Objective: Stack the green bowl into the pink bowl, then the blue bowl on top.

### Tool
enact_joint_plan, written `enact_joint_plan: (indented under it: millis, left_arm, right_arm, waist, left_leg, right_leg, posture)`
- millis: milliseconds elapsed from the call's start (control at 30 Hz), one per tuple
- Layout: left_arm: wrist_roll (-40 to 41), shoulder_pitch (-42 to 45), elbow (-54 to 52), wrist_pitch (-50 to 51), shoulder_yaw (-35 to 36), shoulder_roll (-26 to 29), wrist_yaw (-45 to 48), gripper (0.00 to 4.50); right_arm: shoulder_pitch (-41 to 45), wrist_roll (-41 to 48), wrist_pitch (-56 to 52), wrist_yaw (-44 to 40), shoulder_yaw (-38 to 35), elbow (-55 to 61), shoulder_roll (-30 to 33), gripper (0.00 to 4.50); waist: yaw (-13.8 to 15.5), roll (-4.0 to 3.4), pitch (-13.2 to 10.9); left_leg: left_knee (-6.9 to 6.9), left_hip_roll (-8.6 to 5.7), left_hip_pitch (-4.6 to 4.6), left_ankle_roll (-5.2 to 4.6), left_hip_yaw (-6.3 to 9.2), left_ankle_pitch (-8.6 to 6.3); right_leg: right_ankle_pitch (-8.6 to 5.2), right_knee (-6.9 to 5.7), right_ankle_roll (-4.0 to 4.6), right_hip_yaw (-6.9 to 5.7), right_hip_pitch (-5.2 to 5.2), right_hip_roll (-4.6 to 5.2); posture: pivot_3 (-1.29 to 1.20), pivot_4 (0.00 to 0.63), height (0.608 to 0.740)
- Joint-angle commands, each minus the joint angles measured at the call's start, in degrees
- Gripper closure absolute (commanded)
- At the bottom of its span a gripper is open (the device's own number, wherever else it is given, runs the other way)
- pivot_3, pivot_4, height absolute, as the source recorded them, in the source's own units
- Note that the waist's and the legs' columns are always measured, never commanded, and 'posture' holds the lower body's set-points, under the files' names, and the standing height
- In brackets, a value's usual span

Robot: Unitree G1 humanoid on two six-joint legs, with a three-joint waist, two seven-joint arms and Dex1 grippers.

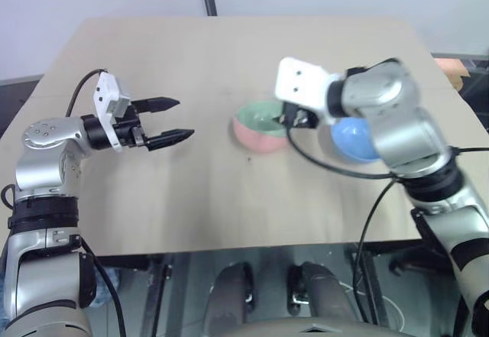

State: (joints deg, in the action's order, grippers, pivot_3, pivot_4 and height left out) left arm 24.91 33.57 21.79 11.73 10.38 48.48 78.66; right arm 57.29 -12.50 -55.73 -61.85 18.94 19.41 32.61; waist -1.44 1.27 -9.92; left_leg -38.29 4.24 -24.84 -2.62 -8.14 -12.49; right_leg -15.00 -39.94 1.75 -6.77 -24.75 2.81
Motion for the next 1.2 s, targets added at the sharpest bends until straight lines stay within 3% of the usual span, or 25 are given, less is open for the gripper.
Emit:
enact_joint_plan:
  millis: [33, 233, 367, 700, 900, 1067, 1100, 1167, 1200]
  left_arm:
    - [1.15, 0.53, -2.03, -0.26, 0.08, 1.07, 2.72, 0.0]
    - [0.61, 2.3, -0.23, -1.47, -0.31, 0.89, 5.53, 0.0]
    - [0.53, 5.01, 1.55, -2.04, -1.51, 0.13, 7.29, 0.0]
    - [-0.23, 8.84, 4.46, -2.96, -3.5, -0.4, 10.7, 0.0]
    - [-0.8, 10.23, 5.45, -3.03, -4.41, -1.0, 11.21, 0.0]
    - [-0.99, 10.62, 5.29, -2.81, -4.58, -1.6, 11.5, 0.0]
    - [-1.02, 10.61, 5.28, -2.84, -4.57, -1.59, 11.54, 0.0]
    - [-0.97, 10.4, 5.07, -2.83, -4.49, -1.44, 11.65, 0.0]
    - [-0.91, 10.28, 4.97, -2.79, -4.42, -1.35, 11.68, 0.0]
  right_arm:
    - [-3.85, 2.35, -5.58, -0.28, -5.04, 5.71, 5.83, 1.62]
    - [-13.22, 5.06, -14.64, 3.08, -9.09, 10.33, 13.99, 1.62]
    - [-15.39, 7.74, -24.86, 8.4, -11.13, 12.21, 10.58, 1.62]
    - [-18.95, 14.08, -35.93, 18.69, -12.24, 18.55, 5.11, 1.62]
    - [-22.7, 17.8, -36.77, 23.41, -11.59, 21.09, 3.84, 1.62]
    - [-28.81, 18.74, -33.07, 27.27, -8.22, 19.76, 7.58, 1.62]
    - [-29.11, 18.8, -32.06, 27.85, -8.11, 19.21, 8.19, 2.12]
    - [-28.99, 18.99, -30.39, 28.51, -7.67, 18.39, 9.4, 2.35]
    - [-28.8, 19.13, -29.91, 28.71, -7.64, 18.03, 9.65, 2.78]
  waist:
    - [0.14, 0.0, 0.0]
    - [0.4, -0.01, -0.01]
    - [0.37, -0.01, -0.01]
    - [0.58, -0.01, -0.01]
    - [0.59, 0.01, 0.0]
    - [0.69, 0.04, 0.0]
    - [0.68, 0.04, 0.0]
    - [0.5, 0.04, 0.0]
    - [0.45, 0.04, 0.0]
  left_leg:
    - [0.0, 0.0, 0.02, 0.0, 0.0, 0.0]
    - [0.03, 0.02, 0.02, 0.0, -0.02, 0.0]
    - [0.02, 0.05, 0.05, 0.0, -0.03, 0.0]
    - [0.01, 0.02, 0.0, 0.0, 0.01, 0.0]
    - [0.01, 0.01, -0.01, 0.0, 0.02, 0.0]
    - [0.01, 0.0, -0.03, -0.01, 0.08, 0.0]
    - [0.01, 0.0, -0.02, -0.01, 0.07, 0.0]
    - [0.01, 0.0, -0.02, -0.01, 0.06, 0.0]
    - [0.01, 0.0, 0.0, -0.01, 0.04, 0.0]
  right_leg:
    - [0.0, 0.0, 0.0, 0.01, 0.0, 0.0]
    - [-0.06, -0.01, -0.07, 0.04, -0.02, -0.03]
    - [-0.13, -0.03, -0.19, 0.06, -0.02, -0.05]
    - [-0.13, 0.0, -0.21, 0.03, -0.01, -0.05]
    - [-0.14, 0.01, -0.22, 0.04, -0.01, -0.06]
    - [-0.14, 0.05, -0.23, -0.01, 0.02, -0.05]
    - [-0.15, 0.04, -0.23, 0.01, 0.01, -0.05]
    - [-0.14, 0.03, -0.23, 0.02, 0.0, -0.05]
    - [-0.15, 0.03, -0.23, 0.04, 0.0, -0.06]
  posture:
    - [0.0, 0.15, 0.74]
    - [0.0, 0.15, 0.74]
    - [0.0, 0.15, 0.74]
    - [0.0, 0.15, 0.74]
    - [0.0, 0.15, 0.74]
    - [0.0, 0.15, 0.74]
    - [0.0, 0.15, 0.74]
    - [0.0, 0.15, 0.74]
    - [0.0, 0.15, 0.74]
